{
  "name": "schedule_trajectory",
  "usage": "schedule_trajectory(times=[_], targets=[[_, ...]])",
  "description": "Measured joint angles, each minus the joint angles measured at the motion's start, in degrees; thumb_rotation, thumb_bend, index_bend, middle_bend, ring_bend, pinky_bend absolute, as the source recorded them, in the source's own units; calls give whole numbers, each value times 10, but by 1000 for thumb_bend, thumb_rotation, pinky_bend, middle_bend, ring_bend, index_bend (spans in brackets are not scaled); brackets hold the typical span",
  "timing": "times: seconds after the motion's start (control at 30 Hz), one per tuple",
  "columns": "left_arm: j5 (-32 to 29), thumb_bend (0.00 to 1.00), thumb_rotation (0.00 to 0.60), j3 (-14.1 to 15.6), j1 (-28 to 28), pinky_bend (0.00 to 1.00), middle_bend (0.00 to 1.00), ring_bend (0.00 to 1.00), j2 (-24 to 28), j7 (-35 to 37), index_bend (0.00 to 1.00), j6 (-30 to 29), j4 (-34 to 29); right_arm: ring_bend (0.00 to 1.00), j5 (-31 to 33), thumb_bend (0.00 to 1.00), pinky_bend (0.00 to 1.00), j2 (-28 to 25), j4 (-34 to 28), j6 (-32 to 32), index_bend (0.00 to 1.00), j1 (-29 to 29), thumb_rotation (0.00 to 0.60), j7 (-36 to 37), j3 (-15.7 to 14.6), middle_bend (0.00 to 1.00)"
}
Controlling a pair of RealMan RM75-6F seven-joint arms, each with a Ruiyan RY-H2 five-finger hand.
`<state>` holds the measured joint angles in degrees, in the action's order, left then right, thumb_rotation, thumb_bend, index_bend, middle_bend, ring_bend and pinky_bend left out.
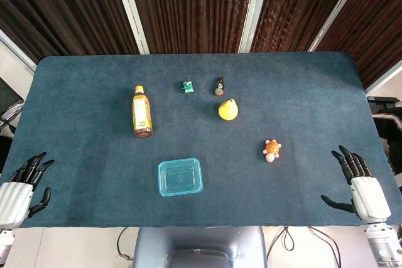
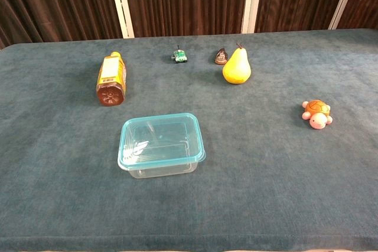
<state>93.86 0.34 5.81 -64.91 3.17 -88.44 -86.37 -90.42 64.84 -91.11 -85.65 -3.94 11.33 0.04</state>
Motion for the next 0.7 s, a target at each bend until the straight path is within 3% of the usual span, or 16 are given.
schedule_trajectory(times=[0.57, 0.67, 0.7], targets=[[4, 529, 600, 5, -5, 253, 27, 69, 8, 13, 147, -7, -1, 13, 7, 170, 86, 9, 14, 25, 60, -16, 600, -9, 11, 0], [6, 529, 600, 7, -7, 255, 29, 69, 9, 19, 148, -10, 1, 200, 12, 170, 141, 8, 11, 40, 89, -24, 600, -17, 14, 0], [7, 529, 600, 7, -7, 256, 29, 69, 10, 21, 148, -12, 2, 335, 12, 170, 198, 9, 11, 43, 109, -27, 600, -22, 15, 4]])
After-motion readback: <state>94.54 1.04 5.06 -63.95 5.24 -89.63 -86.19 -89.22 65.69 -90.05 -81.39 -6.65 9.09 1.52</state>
